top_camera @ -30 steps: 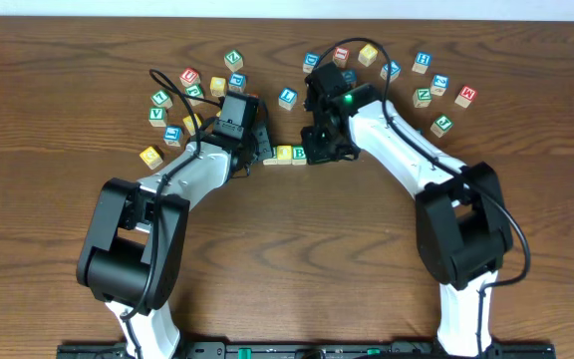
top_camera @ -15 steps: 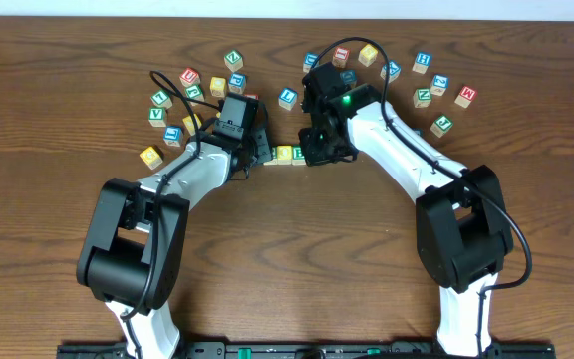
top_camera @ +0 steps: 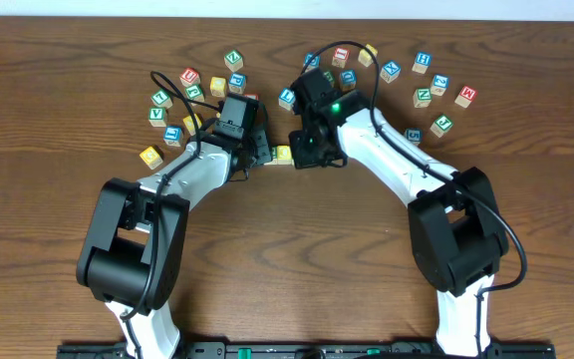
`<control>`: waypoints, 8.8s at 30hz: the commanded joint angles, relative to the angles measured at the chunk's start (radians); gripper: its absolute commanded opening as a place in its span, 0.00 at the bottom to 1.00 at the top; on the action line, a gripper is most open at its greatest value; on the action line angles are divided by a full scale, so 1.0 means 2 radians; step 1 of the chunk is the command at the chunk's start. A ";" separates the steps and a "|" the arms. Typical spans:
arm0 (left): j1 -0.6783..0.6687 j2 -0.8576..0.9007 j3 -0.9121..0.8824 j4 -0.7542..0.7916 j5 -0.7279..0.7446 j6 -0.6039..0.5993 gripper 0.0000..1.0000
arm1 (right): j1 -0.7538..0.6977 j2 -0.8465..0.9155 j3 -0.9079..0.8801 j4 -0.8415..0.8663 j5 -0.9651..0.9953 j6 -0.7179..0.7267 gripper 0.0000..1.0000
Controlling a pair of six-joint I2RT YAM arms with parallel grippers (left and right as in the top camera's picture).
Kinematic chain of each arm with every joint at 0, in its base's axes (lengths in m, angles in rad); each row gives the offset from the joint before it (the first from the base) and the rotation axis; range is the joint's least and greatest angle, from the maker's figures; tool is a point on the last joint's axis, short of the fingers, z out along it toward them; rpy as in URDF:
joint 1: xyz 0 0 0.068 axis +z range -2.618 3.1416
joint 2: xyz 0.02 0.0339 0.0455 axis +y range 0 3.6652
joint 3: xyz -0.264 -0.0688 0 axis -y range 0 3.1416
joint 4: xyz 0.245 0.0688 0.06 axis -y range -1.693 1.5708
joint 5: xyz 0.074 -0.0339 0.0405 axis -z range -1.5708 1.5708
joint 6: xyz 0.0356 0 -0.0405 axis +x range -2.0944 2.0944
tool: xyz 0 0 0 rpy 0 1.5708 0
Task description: Spell out ROBOT
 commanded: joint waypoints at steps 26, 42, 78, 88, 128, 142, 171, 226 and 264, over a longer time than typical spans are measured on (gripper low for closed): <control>0.001 0.001 -0.004 -0.001 -0.003 -0.003 0.07 | 0.006 0.006 -0.042 0.055 -0.009 0.052 0.01; 0.001 0.001 -0.004 0.000 -0.003 -0.003 0.07 | 0.007 0.004 -0.042 0.060 -0.010 0.051 0.01; 0.001 0.001 -0.004 0.002 -0.003 -0.003 0.07 | -0.011 -0.001 -0.042 0.071 0.031 0.061 0.01; 0.001 0.001 -0.004 0.003 -0.003 -0.003 0.08 | -0.010 0.010 -0.042 0.073 0.022 0.074 0.01; 0.001 0.001 -0.004 0.003 -0.003 -0.003 0.07 | -0.027 -0.014 -0.025 0.063 0.016 0.060 0.01; 0.001 0.001 -0.004 0.003 -0.003 -0.003 0.07 | -0.120 -0.049 -0.025 0.038 0.045 0.050 0.03; 0.001 0.001 -0.004 0.004 -0.003 -0.003 0.07 | -0.133 0.014 -0.033 0.047 -0.032 -0.002 0.01; 0.001 0.001 -0.004 0.005 -0.003 -0.003 0.07 | -0.079 0.014 0.003 0.113 -0.005 0.034 0.03; 0.001 0.001 -0.004 0.006 -0.003 -0.003 0.07 | -0.034 0.046 0.003 0.108 0.021 0.066 0.01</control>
